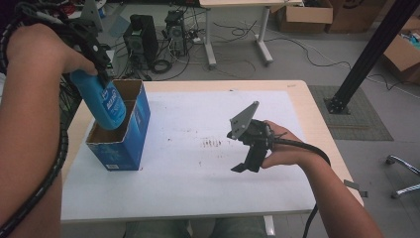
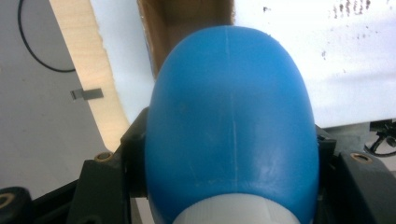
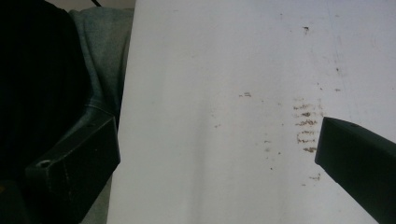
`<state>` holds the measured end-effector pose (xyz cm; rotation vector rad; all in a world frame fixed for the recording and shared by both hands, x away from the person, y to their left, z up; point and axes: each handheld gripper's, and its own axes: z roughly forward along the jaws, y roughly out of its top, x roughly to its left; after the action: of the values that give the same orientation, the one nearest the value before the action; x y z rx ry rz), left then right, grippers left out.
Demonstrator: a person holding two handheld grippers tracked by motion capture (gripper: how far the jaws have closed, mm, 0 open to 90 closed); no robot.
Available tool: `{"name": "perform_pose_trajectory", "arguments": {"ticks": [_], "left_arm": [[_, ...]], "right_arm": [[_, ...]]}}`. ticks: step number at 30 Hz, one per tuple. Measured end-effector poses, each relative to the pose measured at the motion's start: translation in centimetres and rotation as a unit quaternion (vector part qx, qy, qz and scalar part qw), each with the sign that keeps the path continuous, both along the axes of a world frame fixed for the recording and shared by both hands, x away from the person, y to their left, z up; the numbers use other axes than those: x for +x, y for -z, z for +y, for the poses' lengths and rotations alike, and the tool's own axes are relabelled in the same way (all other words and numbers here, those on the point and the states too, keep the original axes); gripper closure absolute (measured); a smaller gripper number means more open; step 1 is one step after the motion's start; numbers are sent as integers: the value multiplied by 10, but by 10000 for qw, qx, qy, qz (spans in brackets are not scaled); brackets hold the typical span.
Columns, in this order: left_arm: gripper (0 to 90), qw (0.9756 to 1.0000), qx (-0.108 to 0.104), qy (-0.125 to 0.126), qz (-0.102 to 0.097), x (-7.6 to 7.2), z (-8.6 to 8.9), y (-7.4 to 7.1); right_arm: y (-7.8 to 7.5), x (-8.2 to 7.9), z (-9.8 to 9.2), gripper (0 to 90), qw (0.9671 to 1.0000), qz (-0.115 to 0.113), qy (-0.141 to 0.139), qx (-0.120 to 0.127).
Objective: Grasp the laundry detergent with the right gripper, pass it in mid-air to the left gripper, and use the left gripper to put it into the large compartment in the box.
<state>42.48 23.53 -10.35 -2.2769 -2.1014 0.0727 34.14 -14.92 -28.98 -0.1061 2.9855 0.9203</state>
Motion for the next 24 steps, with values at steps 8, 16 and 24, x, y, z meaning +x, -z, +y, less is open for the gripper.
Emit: {"name": "perform_pose_trajectory", "arguments": {"ticks": [8,16,24], "left_arm": [[389,9998,160,-71,-98,7,11,22],[389,9998,154,-70,-46,13,15,55],[389,9999,90,-48,107,17,20,93]], "right_arm": [[4,0,-3,0,10000,40,34,40],[6,0,-2,0,10000,62,46,10],[8,-2,-1,0,10000,78,49,-22]]}}
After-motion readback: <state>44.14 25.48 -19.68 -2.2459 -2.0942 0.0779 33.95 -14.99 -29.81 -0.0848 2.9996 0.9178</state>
